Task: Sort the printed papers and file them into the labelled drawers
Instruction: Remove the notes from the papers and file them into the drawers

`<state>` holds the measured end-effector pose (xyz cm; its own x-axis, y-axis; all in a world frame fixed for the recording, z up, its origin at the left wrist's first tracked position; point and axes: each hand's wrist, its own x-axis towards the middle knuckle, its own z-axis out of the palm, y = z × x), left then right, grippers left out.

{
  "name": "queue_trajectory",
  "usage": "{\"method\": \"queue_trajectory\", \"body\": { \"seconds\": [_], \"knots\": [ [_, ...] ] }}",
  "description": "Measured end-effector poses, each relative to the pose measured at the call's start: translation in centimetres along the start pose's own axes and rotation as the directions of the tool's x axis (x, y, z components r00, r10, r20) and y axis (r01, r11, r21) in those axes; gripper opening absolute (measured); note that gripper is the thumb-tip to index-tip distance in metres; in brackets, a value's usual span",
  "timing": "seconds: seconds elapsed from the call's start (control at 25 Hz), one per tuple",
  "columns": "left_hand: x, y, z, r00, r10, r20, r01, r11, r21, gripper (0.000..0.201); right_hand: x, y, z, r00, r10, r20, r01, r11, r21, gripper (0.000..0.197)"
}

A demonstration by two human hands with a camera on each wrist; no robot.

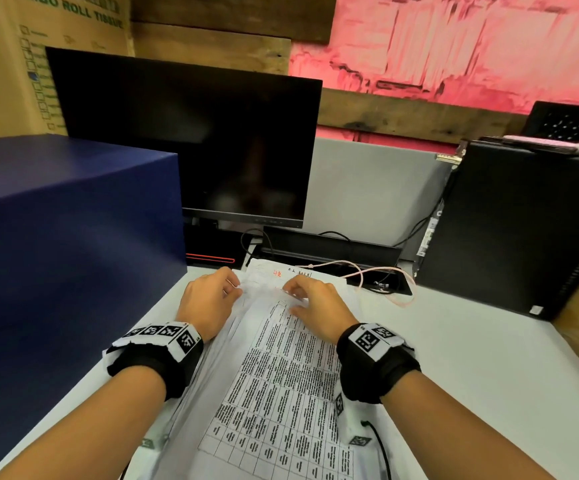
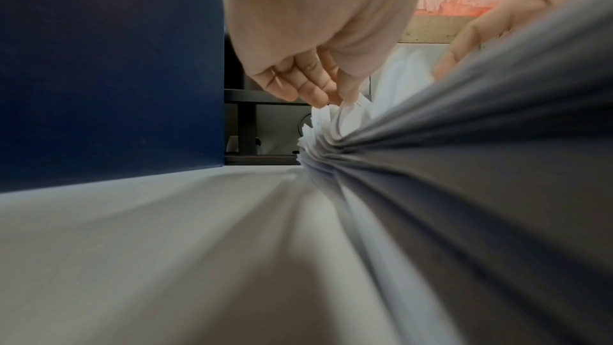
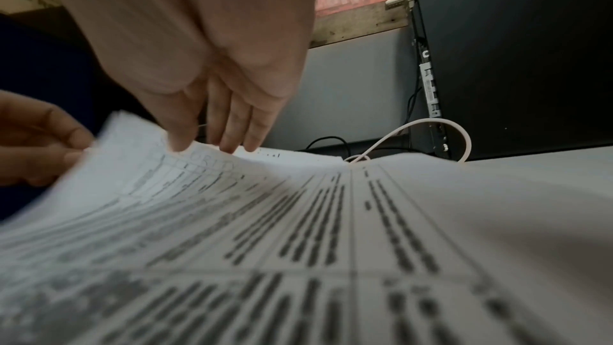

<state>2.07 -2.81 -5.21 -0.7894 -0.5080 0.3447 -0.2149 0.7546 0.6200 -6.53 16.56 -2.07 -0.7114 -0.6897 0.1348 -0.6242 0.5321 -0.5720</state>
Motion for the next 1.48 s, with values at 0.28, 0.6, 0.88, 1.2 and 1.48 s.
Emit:
{"method": "queue_trajectory", "body": {
  "seconds": [0.28, 0.6, 0.88, 1.2, 1.48],
  "knots": [
    [-0.1, 0.1, -0.1, 1.0, 0.018, -0.01, -0.017, 0.999, 0.041, 0.007, 0.5, 0.0, 1.0, 0.993, 0.109, 0.035, -0.112, 0.991, 0.076, 0.062],
    [-0.2, 0.2, 0.1, 0.983, 0.159, -0.097, -0.151, 0.985, 0.084, 0.004, 0.7, -0.6, 1.8, 1.0, 0.02, 0.017, -0.018, 0.995, -0.101, 0.025],
    [-0.6, 1.2, 0.1, 0.991, 0.113, 0.075, -0.094, 0.971, -0.222, 0.018, 0.5, -0.8, 1.6, 0.999, 0.025, 0.027, -0.02, 0.985, -0.17, 0.021],
    [-0.8, 1.1, 0.5, 0.967, 0.04, 0.253, 0.047, 0.942, -0.331, 0.037, 0.4, -1.2, 1.5, 0.999, 0.028, 0.044, -0.02, 0.982, -0.185, 0.02],
    [-0.4, 0.3, 0.7, 0.969, 0.056, 0.241, -0.027, 0.992, -0.122, 0.005, 0.3, -1.5, 1.5, 0.999, 0.054, 0.002, -0.053, 0.987, -0.152, 0.028]
  ]
}}
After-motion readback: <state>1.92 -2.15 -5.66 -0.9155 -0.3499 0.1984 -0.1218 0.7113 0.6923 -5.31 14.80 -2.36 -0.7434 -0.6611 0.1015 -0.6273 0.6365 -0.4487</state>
